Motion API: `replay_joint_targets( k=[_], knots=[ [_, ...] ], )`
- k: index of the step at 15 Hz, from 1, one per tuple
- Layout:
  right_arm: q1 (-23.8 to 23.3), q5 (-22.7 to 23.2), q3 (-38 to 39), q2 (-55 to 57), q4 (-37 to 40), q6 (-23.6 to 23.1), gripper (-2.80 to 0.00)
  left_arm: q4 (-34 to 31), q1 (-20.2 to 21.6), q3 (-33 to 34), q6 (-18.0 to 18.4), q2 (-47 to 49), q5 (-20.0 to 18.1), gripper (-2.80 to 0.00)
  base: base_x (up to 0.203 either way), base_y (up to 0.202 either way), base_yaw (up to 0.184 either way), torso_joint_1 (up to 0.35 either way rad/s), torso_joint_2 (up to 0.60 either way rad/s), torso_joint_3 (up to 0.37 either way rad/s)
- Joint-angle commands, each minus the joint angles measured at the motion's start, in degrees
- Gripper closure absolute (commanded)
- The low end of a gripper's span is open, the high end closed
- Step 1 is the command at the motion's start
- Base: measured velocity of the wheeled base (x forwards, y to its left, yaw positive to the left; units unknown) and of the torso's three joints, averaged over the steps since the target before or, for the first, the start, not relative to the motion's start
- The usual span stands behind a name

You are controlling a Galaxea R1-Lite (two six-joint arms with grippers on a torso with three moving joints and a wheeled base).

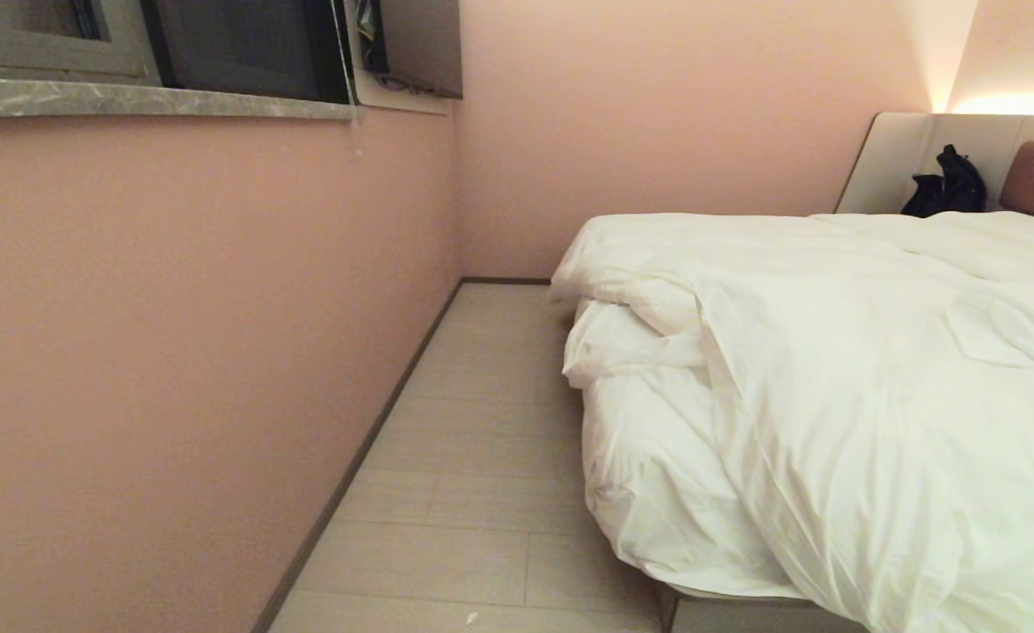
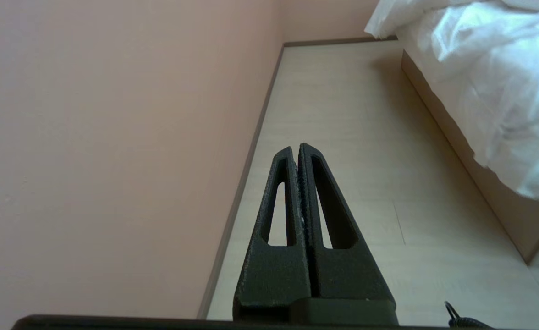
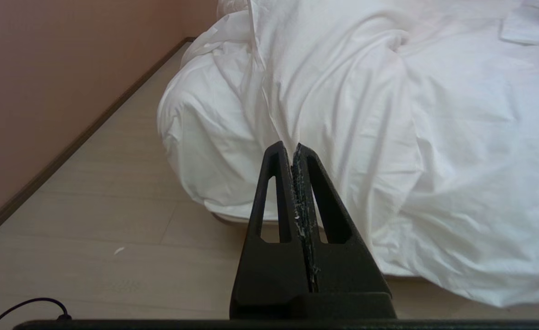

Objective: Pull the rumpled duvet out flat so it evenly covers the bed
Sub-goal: Hold the folded corner of the quilt

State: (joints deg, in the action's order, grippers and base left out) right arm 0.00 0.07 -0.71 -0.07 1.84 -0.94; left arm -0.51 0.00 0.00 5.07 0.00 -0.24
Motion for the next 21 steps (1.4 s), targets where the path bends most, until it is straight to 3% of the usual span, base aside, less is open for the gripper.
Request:
replay_joint_targets(
  k=[1, 7, 16, 21],
  knots=[
    [0.00, 0.01, 0.00, 0.07, 0.00, -0.03, 0.00, -0.02, 0.00, 0.00, 0.11, 0.00, -0.02, 0.00, 0.197, 0.000, -0.002, 0.001, 0.00, 0.002],
    [0.00, 0.01, 0.00, 0.07, 0.00, -0.03, 0.00, -0.19, 0.00, 0.00, 0.47, 0.00, -0.11, 0.00, 0.184, 0.000, 0.000, 0.003, 0.00, 0.001],
    [0.00, 0.01, -0.08, 0.07, 0.00, -0.12, 0.00, -0.28, 0.09, 0.00, 0.64, 0.09, -0.11, 0.00, 0.001, -0.006, 0.000, 0.000, 0.00, 0.000],
    [0.00, 0.01, 0.00, 0.07, 0.00, -0.12, 0.00, -0.37, 0.09, 0.00, 0.64, 0.09, -0.11, 0.00, 0.001, -0.164, 0.002, 0.002, 0.00, 0.004]
  ],
)
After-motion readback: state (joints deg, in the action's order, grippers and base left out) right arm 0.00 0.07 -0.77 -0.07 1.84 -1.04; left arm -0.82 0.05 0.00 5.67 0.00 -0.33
